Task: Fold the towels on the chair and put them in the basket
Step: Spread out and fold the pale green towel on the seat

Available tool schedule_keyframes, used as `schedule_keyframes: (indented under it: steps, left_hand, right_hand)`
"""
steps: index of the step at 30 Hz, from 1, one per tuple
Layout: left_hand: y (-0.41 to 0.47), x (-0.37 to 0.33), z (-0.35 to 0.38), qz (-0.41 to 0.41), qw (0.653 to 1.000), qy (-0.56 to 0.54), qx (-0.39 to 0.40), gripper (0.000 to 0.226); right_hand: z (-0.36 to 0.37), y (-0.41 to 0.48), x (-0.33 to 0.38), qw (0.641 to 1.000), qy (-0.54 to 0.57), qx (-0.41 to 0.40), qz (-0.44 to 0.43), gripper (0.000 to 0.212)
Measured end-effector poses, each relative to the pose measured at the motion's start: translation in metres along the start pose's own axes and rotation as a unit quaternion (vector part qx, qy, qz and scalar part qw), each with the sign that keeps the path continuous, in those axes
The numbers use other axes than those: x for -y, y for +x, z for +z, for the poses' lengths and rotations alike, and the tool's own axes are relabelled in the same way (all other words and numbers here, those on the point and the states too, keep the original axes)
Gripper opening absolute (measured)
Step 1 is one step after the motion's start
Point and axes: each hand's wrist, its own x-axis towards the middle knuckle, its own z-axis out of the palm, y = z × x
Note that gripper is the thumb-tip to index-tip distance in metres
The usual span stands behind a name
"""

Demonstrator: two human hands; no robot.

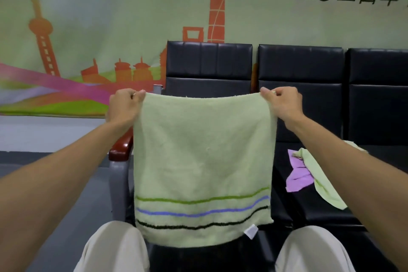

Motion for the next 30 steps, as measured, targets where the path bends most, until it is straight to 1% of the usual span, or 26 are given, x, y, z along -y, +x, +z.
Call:
schedule_keyframes:
  steps: [2,4,5,7,10,12,14,18,21,22,24,25,27,28,29,30]
  left_hand:
    - [0.004,0.016,0.019,0.009,0.999,0.045,0.011,0.032]
    - [0.004,0.033,0.043,0.003,0.999,0.043,0.033,0.03]
    - [0.002,0.04,0.057,-0.01,0.998,0.022,0.054,0.03]
    - [-0.004,0.055,0.087,-0.075,0.991,-0.062,0.095,0.029]
    - [-0.011,0.081,0.139,-0.189,0.956,-0.183,0.128,0.02]
    - [-0.013,0.1,0.172,-0.234,0.936,-0.223,0.137,0.018]
    - [-0.013,0.117,0.201,-0.26,0.927,-0.235,0.131,0.021]
    - [-0.011,0.145,0.255,-0.279,0.925,-0.224,0.131,0.027]
    - [-0.003,0.172,0.289,-0.289,0.926,-0.212,0.115,0.027]
    - [0.0,0.18,0.3,-0.301,0.924,-0.211,0.104,0.026]
    - [0.009,0.189,0.32,-0.311,0.924,-0.198,0.103,0.016]
    - [0.013,0.188,0.325,-0.297,0.928,-0.192,0.112,0.016]
    - [0.018,0.187,0.328,-0.254,0.941,-0.173,0.141,0.041]
    - [0.017,0.185,0.325,-0.237,0.944,-0.166,0.16,0.05]
    - [0.013,0.183,0.319,-0.215,0.946,-0.159,0.185,0.053]
    - [0.006,0.182,0.313,-0.186,0.948,-0.15,0.21,0.051]
  right_hand:
    - [0.012,0.007,-0.018,0.999,-0.053,0.007,0.004,0.039]
    - [0.028,0.011,-0.042,0.996,-0.087,0.019,0.021,0.032]
    - [0.037,0.012,-0.054,0.994,-0.097,0.027,0.033,0.031]
    - [0.057,0.014,-0.081,0.992,-0.108,0.044,0.057,0.029]
    - [0.087,0.019,-0.123,0.985,-0.123,0.07,0.094,0.024]
    - [0.109,0.025,-0.152,0.982,-0.126,0.076,0.121,0.023]
    - [0.131,0.031,-0.174,0.977,-0.137,0.086,0.142,0.023]
    - [0.173,0.045,-0.22,0.966,-0.159,0.107,0.173,0.023]
    - [0.202,0.056,-0.251,0.965,-0.148,0.101,0.193,0.025]
    - [0.209,0.059,-0.26,0.966,-0.142,0.094,0.196,0.026]
    - [0.225,0.064,-0.28,0.966,-0.125,0.078,0.212,0.024]
    - [0.226,0.064,-0.286,0.968,-0.114,0.071,0.21,0.026]
    - [0.231,0.062,-0.293,0.976,-0.077,0.066,0.194,0.048]
    - [0.232,0.061,-0.293,0.979,-0.067,0.063,0.181,0.056]
    - [0.23,0.058,-0.292,0.982,-0.065,0.065,0.164,0.06]
    - [0.228,0.053,-0.289,0.984,-0.078,0.078,0.143,0.06]
